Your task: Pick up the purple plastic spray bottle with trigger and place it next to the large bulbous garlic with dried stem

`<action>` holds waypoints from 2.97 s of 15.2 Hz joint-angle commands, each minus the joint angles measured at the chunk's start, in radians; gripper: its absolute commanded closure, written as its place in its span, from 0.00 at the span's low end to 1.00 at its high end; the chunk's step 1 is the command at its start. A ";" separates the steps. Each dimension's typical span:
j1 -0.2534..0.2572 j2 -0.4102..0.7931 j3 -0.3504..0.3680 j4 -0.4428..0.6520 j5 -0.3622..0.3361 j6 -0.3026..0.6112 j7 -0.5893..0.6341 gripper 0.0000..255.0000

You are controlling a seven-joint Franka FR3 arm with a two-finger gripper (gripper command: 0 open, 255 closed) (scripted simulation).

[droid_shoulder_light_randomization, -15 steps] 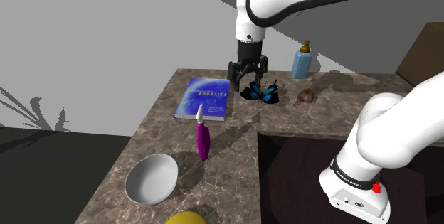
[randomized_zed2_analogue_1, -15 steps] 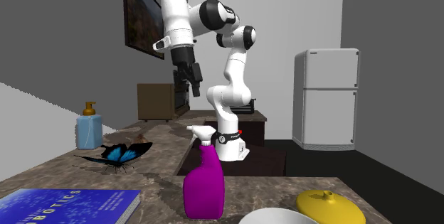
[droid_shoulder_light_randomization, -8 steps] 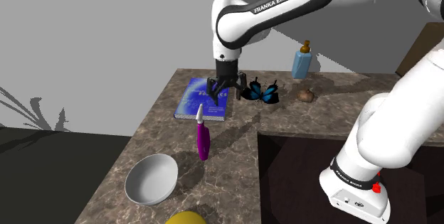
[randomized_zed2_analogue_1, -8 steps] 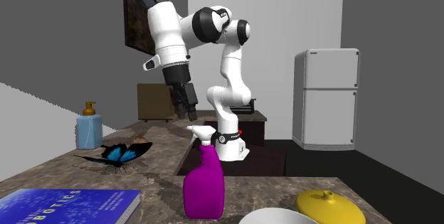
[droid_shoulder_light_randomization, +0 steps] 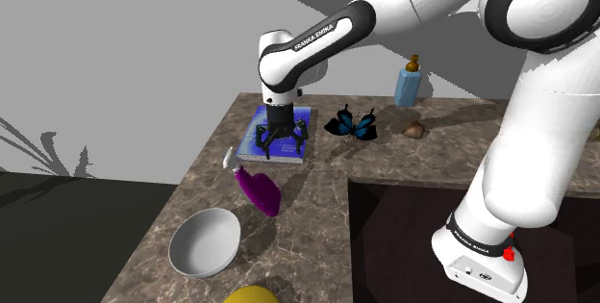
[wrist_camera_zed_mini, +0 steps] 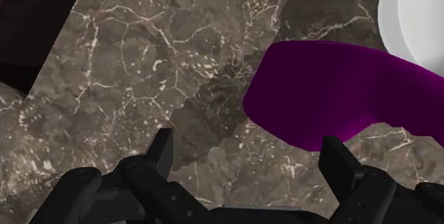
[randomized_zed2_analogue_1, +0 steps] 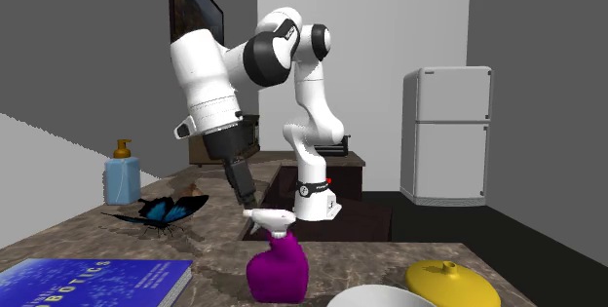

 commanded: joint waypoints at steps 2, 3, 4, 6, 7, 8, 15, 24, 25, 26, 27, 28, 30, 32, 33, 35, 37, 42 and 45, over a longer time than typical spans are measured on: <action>0.009 0.119 0.002 0.079 0.009 0.024 0.045 0.00; 0.011 0.123 0.003 0.072 0.011 0.036 0.044 0.00; 0.013 0.128 0.004 0.064 0.012 0.049 0.044 0.00; 0.017 0.138 0.006 0.050 0.014 0.074 0.042 0.00; 0.019 0.143 0.007 0.043 0.015 0.086 0.042 0.00; 0.021 0.149 0.009 0.036 0.017 0.099 0.041 0.00; 0.024 0.158 0.010 0.026 0.019 0.118 0.040 0.00; 0.024 0.157 0.010 0.026 0.019 0.118 0.040 1.00; 0.024 0.157 0.010 0.026 0.019 0.118 0.040 1.00; 0.024 0.157 0.010 0.026 0.019 0.118 0.040 1.00; 0.024 0.157 0.010 0.026 0.019 0.118 0.040 1.00; 0.024 0.157 0.010 0.026 0.019 0.118 0.040 1.00; 0.034 0.203 0.014 0.088 -0.022 0.096 0.011 0.00; 0.059 0.291 0.021 0.213 -0.102 0.052 -0.049 0.00; 0.074 0.335 0.024 0.276 -0.141 0.029 -0.079 0.00; 0.107 0.421 0.032 0.402 -0.216 -0.018 -0.142 0.00; 0.147 0.504 0.039 0.527 -0.287 -0.064 -0.208 0.00; 0.263 0.702 0.052 0.828 -0.451 -0.167 -0.394 0.00; 0.342 0.808 0.056 0.987 -0.539 -0.212 -0.519 0.00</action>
